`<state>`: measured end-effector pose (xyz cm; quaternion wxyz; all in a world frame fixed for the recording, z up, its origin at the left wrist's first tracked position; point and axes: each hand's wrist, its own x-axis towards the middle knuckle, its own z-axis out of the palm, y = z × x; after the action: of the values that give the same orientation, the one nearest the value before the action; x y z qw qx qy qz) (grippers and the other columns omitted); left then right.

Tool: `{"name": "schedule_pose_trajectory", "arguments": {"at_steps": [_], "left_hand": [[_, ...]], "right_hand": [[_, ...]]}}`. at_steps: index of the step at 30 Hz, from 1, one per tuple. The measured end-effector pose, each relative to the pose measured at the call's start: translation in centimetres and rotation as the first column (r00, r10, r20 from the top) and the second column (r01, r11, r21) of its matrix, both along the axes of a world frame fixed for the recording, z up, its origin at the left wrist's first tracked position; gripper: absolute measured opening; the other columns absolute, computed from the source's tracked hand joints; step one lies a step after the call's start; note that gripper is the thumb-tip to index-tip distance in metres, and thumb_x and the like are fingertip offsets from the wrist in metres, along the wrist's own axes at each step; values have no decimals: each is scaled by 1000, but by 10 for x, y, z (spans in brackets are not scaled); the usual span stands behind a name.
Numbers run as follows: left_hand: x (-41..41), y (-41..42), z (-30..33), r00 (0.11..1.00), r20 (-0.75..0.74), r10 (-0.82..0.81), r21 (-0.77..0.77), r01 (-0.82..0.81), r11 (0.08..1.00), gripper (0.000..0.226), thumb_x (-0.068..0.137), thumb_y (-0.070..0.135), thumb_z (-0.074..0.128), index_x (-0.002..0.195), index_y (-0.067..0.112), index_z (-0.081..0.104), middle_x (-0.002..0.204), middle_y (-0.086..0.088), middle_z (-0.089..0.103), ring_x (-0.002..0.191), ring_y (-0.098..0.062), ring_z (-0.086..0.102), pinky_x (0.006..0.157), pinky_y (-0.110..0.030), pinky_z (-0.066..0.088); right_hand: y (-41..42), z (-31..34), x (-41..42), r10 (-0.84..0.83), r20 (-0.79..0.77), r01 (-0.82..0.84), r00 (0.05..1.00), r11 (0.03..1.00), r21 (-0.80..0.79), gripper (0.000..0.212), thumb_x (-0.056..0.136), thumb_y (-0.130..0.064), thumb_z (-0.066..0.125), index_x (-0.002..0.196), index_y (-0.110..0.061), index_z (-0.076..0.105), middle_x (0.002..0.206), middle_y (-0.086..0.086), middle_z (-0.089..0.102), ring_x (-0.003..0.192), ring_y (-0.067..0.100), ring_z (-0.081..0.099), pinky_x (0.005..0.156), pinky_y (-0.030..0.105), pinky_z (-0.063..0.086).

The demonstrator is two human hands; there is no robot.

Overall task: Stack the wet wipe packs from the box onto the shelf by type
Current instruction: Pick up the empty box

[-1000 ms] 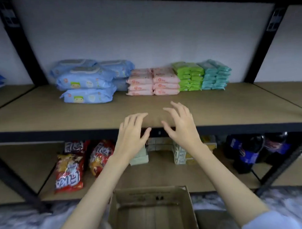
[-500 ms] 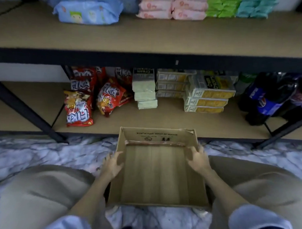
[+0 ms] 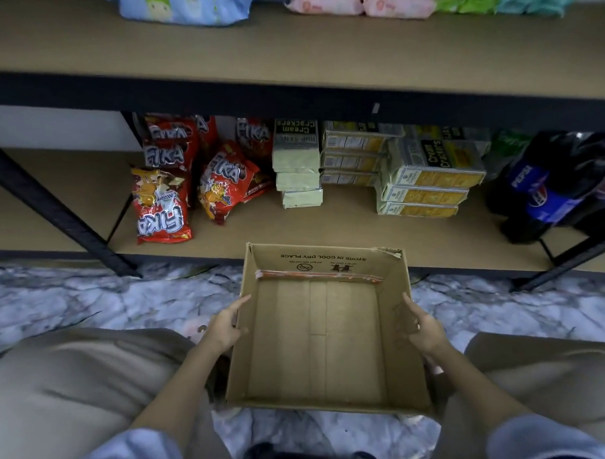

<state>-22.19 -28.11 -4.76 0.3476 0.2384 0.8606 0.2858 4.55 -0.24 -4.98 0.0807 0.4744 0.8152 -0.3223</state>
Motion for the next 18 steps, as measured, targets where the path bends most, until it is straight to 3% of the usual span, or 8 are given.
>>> {"name": "schedule_pose_trajectory", "arguments": {"at_steps": [3,6,8,11,13,16,18], "left_hand": [[4,-5,15,1000,-15,-16,15,16,1000,74,78,-10,62,140,21,36,136,-8,51,120,-26,53,96,-32,46],[3,-4,35,998,-54,10,118,-3,993,77,76,-12,61,137,29,39,139,-7,49,125,-25,49,98,-37,46],[7,4,60,997,-81,15,169,-1,986,78,75,-8,65,136,32,39,138,-5,50,123,-24,51,97,-41,48],[22,21,97,996,-81,29,231,-10,973,77,73,-5,72,139,19,40,126,-6,58,118,-20,55,100,-28,42],[29,33,116,998,-34,53,302,-40,953,80,70,-8,73,138,15,41,121,-11,61,115,-17,56,98,-22,41],[31,61,144,995,-75,65,378,-32,925,78,68,-14,71,135,14,45,116,-13,63,104,-8,55,99,-18,40],[32,86,164,991,-118,71,407,-17,913,75,70,-15,68,134,16,47,119,-11,62,105,-8,55,100,-20,37]], "right_hand": [[-4,12,10,7,-56,-9,998,999,-34,86,76,13,60,146,-18,23,111,8,64,77,10,52,55,2,38],[6,26,21,-28,-104,24,994,999,-40,88,76,14,58,147,-23,22,83,-6,58,64,6,45,55,9,41],[13,48,28,-54,-160,47,986,998,-50,86,78,14,57,147,-25,25,76,-13,47,65,3,40,49,5,40],[29,82,45,-100,-286,89,953,995,-53,84,77,12,62,142,-29,28,80,-13,54,74,4,53,55,4,37],[42,100,55,-133,-359,124,924,991,-48,83,76,10,65,143,-28,33,92,-7,65,92,9,63,64,2,38],[55,126,66,-198,-446,194,873,979,-54,79,78,8,67,142,-25,35,82,-9,61,77,1,54,63,-4,32],[64,139,73,-220,-510,225,831,973,-52,81,80,9,65,143,-27,31,91,-8,63,86,5,57,73,3,38]]}}
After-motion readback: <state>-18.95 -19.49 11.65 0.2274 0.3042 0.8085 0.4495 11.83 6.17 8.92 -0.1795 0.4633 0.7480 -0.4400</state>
